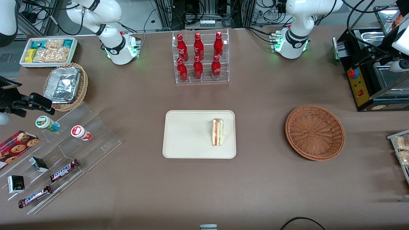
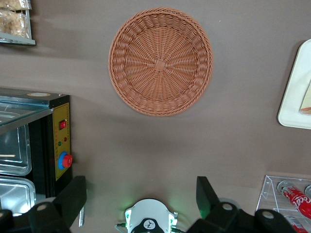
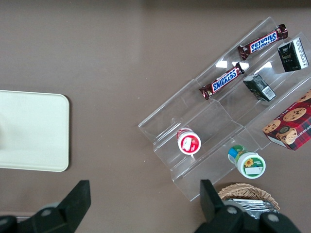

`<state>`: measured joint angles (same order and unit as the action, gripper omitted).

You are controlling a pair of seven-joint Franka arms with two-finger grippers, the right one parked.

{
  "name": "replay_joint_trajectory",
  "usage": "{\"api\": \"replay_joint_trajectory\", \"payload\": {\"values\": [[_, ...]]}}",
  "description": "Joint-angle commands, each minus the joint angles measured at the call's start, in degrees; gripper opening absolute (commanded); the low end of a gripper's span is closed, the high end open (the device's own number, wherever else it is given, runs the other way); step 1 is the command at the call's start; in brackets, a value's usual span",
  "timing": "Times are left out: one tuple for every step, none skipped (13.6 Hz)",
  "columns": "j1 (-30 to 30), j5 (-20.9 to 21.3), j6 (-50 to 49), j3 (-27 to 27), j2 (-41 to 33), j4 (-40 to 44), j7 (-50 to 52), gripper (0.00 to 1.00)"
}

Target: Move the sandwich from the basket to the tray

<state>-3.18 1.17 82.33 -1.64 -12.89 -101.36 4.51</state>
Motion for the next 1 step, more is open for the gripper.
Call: {"api": "replay_joint_trajectory", "payload": {"values": [[1.0,-0.5,-0.9,-1.3,2.6,3.6,0.3,1.0]]}}
